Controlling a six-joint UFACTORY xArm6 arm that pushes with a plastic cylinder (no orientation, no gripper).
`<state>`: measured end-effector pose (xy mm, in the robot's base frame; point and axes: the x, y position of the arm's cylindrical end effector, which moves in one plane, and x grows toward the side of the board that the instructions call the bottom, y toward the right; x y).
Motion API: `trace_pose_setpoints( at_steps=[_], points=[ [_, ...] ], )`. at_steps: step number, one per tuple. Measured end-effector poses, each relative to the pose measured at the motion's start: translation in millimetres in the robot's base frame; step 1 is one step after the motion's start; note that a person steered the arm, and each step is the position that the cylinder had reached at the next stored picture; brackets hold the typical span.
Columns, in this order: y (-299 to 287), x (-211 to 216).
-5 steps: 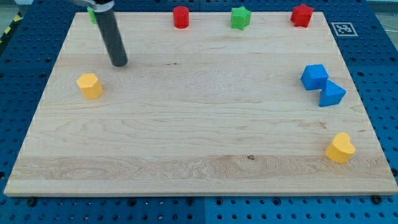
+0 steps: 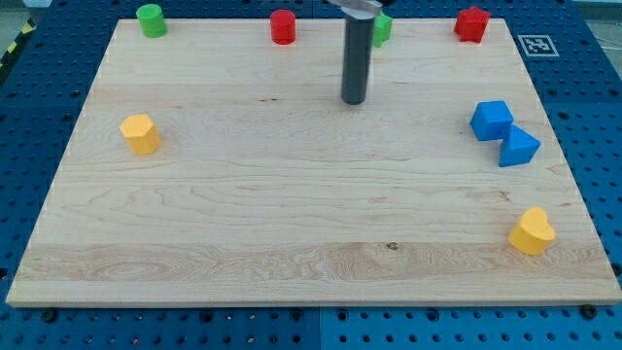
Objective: Keep your hand above the blue cube
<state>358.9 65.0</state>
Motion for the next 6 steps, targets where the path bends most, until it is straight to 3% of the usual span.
trace_pose_setpoints(
  at_steps=[3,6],
  points=[
    [99,0],
    [148,0]
  ],
)
